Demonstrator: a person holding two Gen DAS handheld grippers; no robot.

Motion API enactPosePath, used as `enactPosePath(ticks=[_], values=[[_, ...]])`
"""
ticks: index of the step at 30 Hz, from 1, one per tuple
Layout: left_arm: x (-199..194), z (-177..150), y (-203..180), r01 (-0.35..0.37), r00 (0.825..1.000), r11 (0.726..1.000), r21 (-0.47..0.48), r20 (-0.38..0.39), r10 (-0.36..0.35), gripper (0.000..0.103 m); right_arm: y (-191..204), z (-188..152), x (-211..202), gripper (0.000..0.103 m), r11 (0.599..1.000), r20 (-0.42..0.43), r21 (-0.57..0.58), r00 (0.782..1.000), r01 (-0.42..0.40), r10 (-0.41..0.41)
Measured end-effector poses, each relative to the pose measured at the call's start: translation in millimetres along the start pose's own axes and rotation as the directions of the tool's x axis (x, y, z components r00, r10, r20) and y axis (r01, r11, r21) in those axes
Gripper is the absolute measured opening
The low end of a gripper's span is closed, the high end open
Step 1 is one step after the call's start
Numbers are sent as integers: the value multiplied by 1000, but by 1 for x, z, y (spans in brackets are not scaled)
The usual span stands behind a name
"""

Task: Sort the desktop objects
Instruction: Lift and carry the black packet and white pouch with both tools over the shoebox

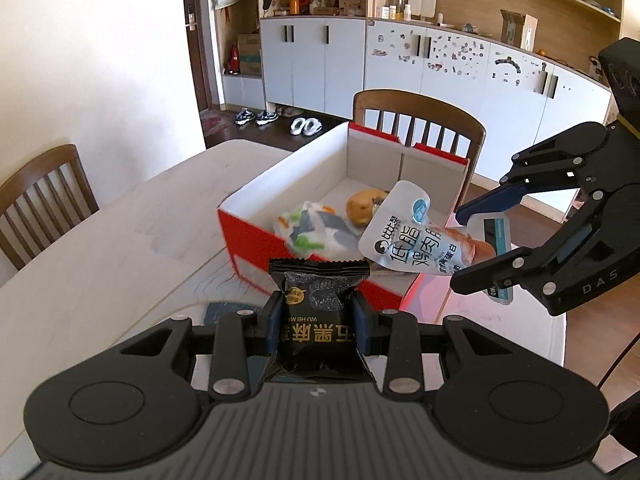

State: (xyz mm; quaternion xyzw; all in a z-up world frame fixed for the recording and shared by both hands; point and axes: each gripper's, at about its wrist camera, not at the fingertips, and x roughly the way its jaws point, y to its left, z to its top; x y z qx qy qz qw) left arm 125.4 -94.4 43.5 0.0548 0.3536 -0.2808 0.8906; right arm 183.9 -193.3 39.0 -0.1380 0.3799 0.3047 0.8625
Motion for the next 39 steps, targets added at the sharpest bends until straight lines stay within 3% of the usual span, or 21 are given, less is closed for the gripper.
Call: enactPosePath(ticks=[25, 39], values=[[66, 58, -42, -5, 1000, 1000, 11, -28, 5, 34, -98, -1, 8, 59, 999, 5, 31, 999, 35, -36], [115, 79, -48, -1, 996, 1000, 28, -89, 3, 34, -143, 5, 32, 59, 995, -17, 69, 997, 74, -73]])
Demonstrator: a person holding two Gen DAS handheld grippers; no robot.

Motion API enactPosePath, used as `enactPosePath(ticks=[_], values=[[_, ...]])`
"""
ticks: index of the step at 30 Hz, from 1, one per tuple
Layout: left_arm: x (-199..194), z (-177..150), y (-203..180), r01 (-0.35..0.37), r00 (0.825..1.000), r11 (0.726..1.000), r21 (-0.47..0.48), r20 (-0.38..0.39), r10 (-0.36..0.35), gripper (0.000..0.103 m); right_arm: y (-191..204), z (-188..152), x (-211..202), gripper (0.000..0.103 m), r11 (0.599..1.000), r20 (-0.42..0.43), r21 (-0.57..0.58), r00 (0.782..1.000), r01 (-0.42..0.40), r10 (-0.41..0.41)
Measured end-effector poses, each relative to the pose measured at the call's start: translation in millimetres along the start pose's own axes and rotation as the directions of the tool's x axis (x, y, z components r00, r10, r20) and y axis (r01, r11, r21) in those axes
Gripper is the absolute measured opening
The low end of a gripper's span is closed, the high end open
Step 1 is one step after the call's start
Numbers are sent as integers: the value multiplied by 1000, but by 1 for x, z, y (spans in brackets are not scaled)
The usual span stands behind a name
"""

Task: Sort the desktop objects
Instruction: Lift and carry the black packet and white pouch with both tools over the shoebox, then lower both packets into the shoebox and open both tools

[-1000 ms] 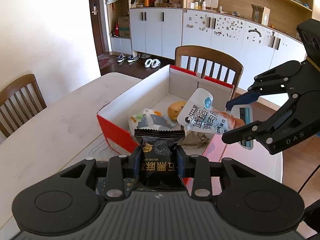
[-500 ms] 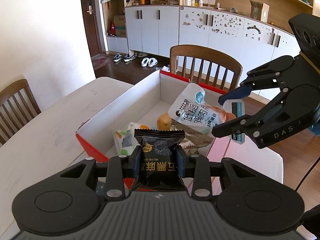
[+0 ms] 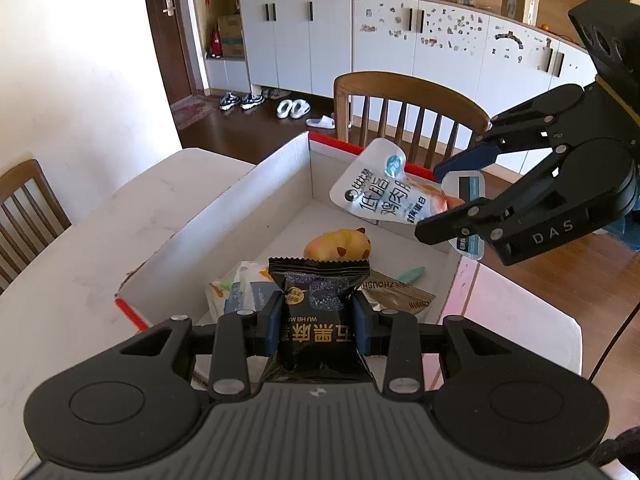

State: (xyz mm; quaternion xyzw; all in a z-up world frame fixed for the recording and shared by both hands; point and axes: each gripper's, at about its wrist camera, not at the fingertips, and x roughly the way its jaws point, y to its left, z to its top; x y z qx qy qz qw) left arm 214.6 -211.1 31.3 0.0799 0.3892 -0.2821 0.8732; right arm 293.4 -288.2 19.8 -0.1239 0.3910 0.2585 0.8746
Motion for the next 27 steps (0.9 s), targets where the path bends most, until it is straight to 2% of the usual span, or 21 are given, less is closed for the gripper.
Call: enactPosePath(ticks=[11, 27], values=[[34, 12, -5, 9, 997, 1000, 25, -72, -7, 34, -18, 4, 36, 59, 999, -47, 32, 999, 1, 0], [67, 15, -11, 36, 985, 998, 46, -171, -27, 34, -19, -5, 71, 59, 1000, -124, 17, 992, -11, 13]])
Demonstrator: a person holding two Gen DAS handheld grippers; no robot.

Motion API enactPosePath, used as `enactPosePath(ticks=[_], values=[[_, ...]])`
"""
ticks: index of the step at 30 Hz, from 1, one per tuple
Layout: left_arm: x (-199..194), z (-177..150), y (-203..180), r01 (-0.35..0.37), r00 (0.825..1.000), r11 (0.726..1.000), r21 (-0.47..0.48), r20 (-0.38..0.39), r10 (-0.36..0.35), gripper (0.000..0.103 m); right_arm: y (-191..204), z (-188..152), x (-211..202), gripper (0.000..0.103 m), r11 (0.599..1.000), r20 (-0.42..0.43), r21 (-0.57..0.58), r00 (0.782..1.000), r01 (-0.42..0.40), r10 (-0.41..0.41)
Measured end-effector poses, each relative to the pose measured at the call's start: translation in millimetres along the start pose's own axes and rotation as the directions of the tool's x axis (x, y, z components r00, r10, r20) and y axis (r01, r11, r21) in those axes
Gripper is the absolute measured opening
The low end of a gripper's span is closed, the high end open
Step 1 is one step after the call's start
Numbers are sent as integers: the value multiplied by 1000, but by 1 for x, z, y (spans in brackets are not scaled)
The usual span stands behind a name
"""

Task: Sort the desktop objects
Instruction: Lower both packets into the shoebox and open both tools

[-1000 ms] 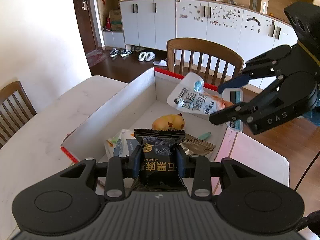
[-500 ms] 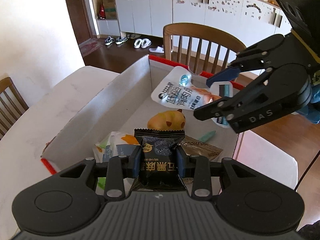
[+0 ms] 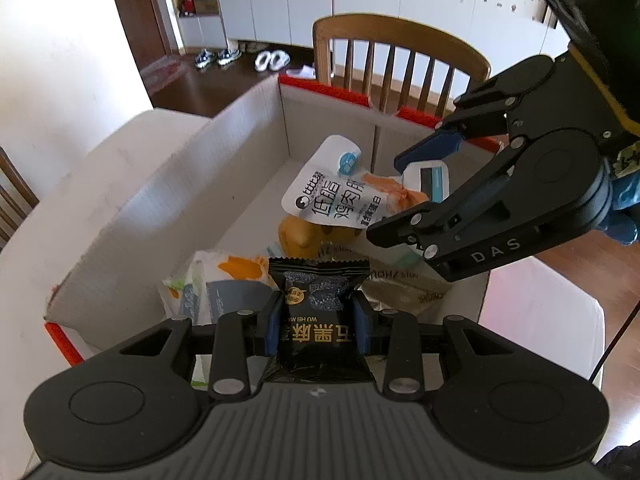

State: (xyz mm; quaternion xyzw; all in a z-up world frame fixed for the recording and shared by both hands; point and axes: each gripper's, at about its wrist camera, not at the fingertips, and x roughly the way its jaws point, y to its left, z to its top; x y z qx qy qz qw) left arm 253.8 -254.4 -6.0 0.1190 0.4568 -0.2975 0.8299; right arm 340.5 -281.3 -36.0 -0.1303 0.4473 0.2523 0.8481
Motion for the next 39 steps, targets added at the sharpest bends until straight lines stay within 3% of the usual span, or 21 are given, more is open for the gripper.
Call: enactPosePath(ticks=[13, 29, 37, 39], values=[[18, -2, 6, 30, 996, 999, -26, -83, -32, 34, 2, -2, 10, 60, 1000, -34, -7, 999, -13, 13], [20, 0, 8, 21, 994, 999, -32, -103, -24, 36, 0, 0, 3, 69, 1000, -15, 2, 1000, 1, -1], [11, 1, 13, 16, 997, 998, -57, -70, -20, 63, -1, 0, -4, 70, 1000, -5, 6, 1000, 0, 0], [9, 0, 13, 19, 998, 998, -60, -64, -22, 65, 0, 0, -6, 70, 1000, -2, 5, 1000, -1, 1]])
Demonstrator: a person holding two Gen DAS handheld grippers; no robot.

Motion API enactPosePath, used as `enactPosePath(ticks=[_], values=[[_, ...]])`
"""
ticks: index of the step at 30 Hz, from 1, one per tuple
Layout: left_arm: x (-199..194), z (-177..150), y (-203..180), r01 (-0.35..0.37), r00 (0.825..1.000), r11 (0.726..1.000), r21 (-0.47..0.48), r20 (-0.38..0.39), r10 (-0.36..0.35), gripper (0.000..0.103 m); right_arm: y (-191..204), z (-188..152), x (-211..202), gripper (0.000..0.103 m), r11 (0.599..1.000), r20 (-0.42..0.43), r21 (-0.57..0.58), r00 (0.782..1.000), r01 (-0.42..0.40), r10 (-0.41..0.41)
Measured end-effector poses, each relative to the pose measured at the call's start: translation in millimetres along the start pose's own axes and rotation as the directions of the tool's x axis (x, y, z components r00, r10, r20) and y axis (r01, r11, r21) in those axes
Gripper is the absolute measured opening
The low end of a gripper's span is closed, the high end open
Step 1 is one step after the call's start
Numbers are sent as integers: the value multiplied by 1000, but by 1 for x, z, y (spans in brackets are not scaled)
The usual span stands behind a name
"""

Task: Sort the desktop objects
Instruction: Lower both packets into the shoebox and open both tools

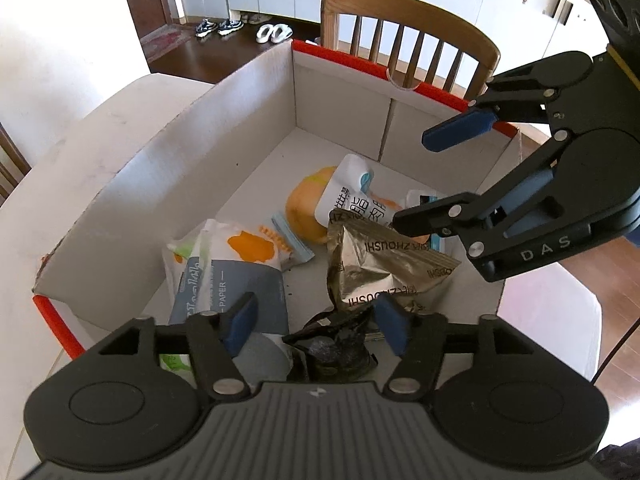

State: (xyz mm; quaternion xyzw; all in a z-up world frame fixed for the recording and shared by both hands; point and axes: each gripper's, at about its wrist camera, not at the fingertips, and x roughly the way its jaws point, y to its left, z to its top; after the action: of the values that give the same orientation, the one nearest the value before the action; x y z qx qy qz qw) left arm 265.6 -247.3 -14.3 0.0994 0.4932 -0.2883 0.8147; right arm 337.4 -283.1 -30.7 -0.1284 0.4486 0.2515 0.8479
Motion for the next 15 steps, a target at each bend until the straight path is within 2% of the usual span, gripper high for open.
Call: enactPosePath(ticks=[15], values=[[-29, -10, -2, -18, 998, 999, -29, 57, 19, 65, 11, 0, -25, 70, 1000, 27, -23, 1000, -12, 13]])
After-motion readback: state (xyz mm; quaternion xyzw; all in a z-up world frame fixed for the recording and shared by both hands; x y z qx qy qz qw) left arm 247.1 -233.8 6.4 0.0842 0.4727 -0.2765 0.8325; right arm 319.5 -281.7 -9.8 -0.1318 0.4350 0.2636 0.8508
